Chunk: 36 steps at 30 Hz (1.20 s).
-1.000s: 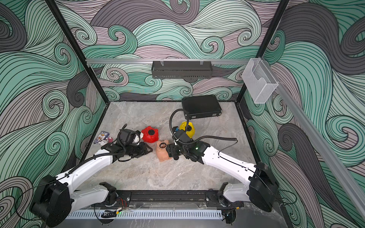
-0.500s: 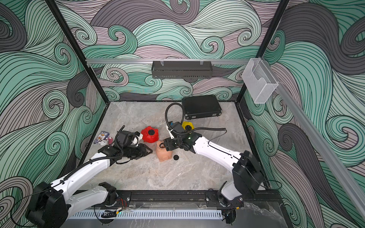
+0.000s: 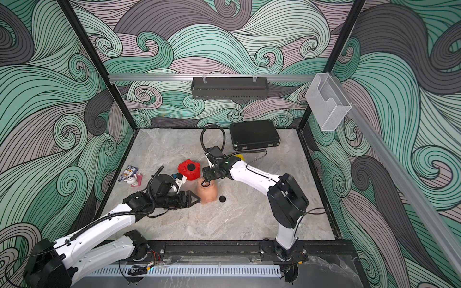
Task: Close piggy banks
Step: Adjust the piggy bank at the center of the board.
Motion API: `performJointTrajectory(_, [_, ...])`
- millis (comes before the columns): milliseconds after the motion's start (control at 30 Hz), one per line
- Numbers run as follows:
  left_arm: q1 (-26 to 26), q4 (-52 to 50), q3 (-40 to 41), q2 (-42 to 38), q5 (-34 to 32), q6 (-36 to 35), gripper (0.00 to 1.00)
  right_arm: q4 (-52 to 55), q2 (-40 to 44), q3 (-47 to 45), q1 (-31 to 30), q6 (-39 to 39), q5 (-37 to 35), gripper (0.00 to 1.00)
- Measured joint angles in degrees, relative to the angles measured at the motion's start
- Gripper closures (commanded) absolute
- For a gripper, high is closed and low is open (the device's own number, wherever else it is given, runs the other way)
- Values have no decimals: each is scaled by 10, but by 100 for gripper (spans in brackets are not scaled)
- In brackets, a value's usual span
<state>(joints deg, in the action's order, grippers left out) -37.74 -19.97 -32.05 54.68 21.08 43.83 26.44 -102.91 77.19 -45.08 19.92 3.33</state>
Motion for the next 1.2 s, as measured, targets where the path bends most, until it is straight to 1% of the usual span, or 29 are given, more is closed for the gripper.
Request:
performJointTrajectory(67, [-18,3,0,7,-18,5,3,7,-4,2,0,0,-2,33])
performJointTrajectory(100, [-27,3,-1,14,-31,6,2,10,-7,4,0,0,-3,33])
performJointTrajectory(300, [-71,-2,-28,66,-91,8,1,14,-17,10,0,0,-6,33])
performJointTrajectory(500, [-101,0,-69,121,-132,7,2,17,-22,10,0,0,-9,34])
performJointTrajectory(800, [-113,1,-101,198,-170,0,1,18,-23,10,0,0,-15,34])
performJointTrajectory(1033, [-116,3,-106,217,-189,-5,2,18,-23,10,0,0,-19,35])
performJointTrajectory(1200, [-117,2,-111,235,-196,-8,5,19,-23,10,0,0,-27,35])
